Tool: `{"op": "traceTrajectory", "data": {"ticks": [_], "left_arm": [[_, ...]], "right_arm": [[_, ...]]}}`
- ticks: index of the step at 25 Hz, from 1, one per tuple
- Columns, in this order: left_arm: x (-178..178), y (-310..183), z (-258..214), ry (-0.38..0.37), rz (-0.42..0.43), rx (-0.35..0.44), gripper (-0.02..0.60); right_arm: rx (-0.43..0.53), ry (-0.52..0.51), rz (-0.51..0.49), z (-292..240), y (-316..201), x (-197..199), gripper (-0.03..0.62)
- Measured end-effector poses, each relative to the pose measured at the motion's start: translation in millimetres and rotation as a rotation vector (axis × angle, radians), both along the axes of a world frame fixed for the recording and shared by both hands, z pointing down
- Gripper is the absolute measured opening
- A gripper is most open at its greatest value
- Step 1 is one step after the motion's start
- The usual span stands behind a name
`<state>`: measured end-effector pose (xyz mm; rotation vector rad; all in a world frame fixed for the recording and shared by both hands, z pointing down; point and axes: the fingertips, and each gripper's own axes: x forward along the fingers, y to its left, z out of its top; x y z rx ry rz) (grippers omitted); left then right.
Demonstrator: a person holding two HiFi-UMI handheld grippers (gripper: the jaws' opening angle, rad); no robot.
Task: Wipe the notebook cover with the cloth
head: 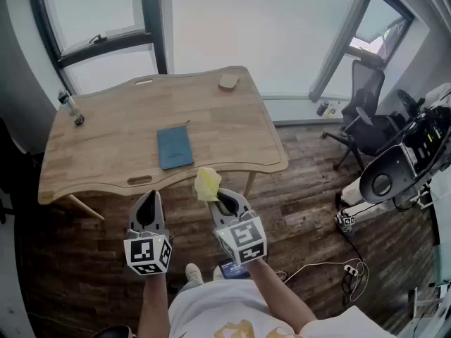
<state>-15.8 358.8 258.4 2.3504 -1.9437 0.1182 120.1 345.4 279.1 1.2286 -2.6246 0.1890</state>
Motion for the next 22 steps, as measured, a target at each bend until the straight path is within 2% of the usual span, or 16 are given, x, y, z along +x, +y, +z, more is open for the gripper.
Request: {"op": "traceTrajectory", "data": {"ticks": [4,11,15,22], "left_arm": [[-7.6,2.9,-3.6,0.046,-0.007,0.005,0.014],[-17.5,5.9,-2.7,0.078,-0.031,0.011,0.014],[-23.3,6.4,4.0,0.072,-0.057,-0.007,0.014],[-22.7,-2.3,21.2,0.002,-0.065,-0.063,0.014]], "right_arm": [[-0.002,0.000,-0.001,-2.6,-1.2,-3.3,0.040],[-0.011,-0.003,-0.002,-0.1,-0.2,-3.9,0.040],[-0.011,-0.027,0.011,0.9,0.2,-0.5,0.040],[0.000,0.004,0.042,11.8,-10.6,9.7,0.040]]}}
